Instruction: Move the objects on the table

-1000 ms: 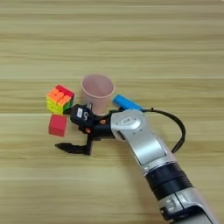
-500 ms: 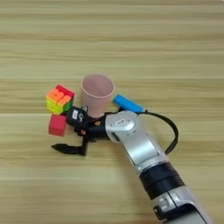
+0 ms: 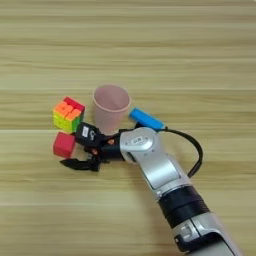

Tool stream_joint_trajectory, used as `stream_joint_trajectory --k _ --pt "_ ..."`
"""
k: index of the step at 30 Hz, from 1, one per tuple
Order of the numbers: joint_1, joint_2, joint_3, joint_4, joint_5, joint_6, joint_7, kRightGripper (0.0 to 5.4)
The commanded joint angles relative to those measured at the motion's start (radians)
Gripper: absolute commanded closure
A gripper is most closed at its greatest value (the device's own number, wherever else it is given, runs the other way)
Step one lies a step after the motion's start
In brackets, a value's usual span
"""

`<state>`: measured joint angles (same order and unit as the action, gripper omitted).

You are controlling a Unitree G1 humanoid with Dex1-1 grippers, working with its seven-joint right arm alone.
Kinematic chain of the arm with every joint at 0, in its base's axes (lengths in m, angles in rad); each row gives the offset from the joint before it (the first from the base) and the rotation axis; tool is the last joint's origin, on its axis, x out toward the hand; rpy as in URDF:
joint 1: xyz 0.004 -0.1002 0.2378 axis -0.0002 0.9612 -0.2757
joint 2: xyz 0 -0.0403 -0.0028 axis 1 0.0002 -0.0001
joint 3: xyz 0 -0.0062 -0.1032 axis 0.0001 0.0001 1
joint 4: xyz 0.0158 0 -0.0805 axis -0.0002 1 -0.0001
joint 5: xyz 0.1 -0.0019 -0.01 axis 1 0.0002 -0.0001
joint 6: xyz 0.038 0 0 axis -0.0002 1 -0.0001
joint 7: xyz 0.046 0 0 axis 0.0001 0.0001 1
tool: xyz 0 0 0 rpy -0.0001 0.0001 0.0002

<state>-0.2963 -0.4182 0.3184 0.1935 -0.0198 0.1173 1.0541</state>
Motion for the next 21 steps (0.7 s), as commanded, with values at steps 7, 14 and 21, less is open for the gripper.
stream_joint_trajectory --k 7,14,21 --pt "-0.076 -0.009 -0.025 -0.029 -0.002 -0.036 -0.034 3.12" --pt "-0.076 -0.011 -0.027 -0.039 0.001 -0.037 -0.027 3.13" --pt "-0.054 -0.043 -0.042 -0.106 0.043 -0.050 0.036 3.13"
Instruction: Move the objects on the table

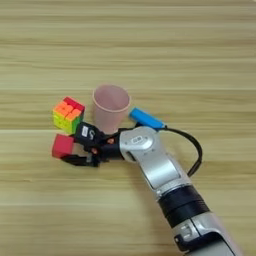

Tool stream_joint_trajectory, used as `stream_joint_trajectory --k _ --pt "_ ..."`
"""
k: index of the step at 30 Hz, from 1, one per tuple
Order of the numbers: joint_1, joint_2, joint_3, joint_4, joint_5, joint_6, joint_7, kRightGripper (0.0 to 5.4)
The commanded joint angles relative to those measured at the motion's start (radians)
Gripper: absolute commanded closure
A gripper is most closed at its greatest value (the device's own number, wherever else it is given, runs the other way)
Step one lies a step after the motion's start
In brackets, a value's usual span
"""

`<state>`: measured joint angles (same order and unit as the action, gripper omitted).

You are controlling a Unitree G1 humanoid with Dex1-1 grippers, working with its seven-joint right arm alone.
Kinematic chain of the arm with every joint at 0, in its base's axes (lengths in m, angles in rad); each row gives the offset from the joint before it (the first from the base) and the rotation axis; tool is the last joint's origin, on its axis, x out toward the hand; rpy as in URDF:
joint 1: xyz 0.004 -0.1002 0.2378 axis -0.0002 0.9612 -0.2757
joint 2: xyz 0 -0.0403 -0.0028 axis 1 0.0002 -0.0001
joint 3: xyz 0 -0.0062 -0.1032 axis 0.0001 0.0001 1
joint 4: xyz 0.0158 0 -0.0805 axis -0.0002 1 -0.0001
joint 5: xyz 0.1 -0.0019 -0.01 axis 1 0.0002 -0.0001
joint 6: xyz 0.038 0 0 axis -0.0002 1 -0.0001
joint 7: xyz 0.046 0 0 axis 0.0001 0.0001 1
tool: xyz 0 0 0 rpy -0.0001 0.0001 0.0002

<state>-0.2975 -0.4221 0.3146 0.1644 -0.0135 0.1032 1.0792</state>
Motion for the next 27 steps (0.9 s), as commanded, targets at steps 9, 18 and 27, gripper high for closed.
stream_joint_trajectory --k 9,18,27 --pt "-0.042 -0.076 -0.067 -0.119 0.095 -0.054 0.090 3.14" --pt "-0.013 -0.114 -0.058 -0.139 0.114 -0.106 0.185 3.14" --pt "0.007 -0.134 -0.053 -0.168 0.175 -0.157 0.308 3.14"
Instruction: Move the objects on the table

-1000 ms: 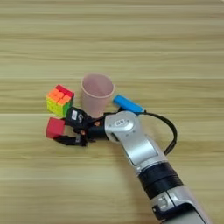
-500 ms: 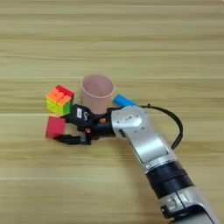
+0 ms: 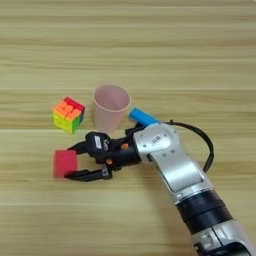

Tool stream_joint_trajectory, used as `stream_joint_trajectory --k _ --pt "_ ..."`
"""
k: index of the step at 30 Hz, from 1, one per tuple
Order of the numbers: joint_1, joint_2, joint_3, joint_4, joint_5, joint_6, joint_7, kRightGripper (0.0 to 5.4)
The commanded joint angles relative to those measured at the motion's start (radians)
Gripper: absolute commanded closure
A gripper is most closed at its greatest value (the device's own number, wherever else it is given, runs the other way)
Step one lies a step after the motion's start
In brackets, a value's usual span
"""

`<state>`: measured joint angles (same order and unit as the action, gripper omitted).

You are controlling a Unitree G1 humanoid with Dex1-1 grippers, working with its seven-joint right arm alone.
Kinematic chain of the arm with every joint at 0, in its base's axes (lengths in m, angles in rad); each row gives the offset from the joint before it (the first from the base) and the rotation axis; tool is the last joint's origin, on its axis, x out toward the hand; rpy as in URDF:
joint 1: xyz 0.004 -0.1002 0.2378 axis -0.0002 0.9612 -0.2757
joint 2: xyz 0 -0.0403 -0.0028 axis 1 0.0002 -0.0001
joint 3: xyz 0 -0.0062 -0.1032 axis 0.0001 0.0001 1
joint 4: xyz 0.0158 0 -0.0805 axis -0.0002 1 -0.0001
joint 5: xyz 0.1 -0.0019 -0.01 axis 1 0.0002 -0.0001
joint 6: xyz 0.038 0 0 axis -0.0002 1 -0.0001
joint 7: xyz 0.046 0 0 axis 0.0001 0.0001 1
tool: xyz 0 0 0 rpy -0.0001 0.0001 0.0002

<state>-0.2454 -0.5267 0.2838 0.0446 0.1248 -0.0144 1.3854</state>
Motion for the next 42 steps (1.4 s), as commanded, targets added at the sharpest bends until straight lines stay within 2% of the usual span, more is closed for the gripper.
stream_joint_trajectory --k 1,13,22,36,42 --pt "-0.045 -0.030 -0.022 -0.049 0.040 -0.043 0.008 3.14" --pt "-0.068 -0.043 0.054 -0.039 0.028 -0.089 0.136 3.14" --pt "-0.070 -0.045 0.112 -0.019 0.001 -0.099 0.178 3.14" --pt "-0.081 -0.018 0.157 0.095 -0.087 -0.145 0.145 3.15" --pt "-0.083 -0.009 0.165 0.119 -0.097 -0.159 0.132 3.16"
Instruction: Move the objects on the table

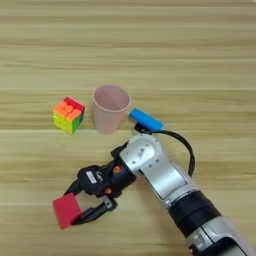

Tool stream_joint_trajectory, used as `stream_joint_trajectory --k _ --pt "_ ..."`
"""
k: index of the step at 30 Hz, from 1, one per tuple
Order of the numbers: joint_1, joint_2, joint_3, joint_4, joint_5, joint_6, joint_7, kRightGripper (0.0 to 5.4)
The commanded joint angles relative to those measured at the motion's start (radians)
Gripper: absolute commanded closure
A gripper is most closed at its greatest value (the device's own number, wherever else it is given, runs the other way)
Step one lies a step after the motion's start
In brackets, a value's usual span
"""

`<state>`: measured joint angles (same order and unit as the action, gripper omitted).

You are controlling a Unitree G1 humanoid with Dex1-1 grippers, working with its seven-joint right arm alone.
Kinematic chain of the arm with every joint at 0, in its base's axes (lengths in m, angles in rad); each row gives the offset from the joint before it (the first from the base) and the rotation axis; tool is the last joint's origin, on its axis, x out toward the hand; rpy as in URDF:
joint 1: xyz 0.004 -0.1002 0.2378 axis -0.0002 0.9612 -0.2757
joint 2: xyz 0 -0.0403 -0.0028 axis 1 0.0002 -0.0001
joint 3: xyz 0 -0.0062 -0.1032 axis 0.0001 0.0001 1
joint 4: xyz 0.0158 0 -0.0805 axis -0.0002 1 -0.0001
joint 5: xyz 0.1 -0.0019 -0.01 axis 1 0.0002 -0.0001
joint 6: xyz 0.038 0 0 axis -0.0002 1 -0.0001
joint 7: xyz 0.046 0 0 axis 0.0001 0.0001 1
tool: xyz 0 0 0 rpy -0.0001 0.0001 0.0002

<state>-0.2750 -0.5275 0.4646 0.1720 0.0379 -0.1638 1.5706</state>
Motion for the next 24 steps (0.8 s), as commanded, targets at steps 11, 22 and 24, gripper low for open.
stream_joint_trajectory --k 11,22,24 --pt "-0.055 -0.004 -0.021 -0.005 -0.014 -0.002 -0.069 1.96" --pt "-0.090 -0.033 -0.107 0.086 0.007 -0.019 -0.112 0.38" --pt "-0.088 -0.045 -0.127 0.102 0.009 -0.027 -0.118 0.13"
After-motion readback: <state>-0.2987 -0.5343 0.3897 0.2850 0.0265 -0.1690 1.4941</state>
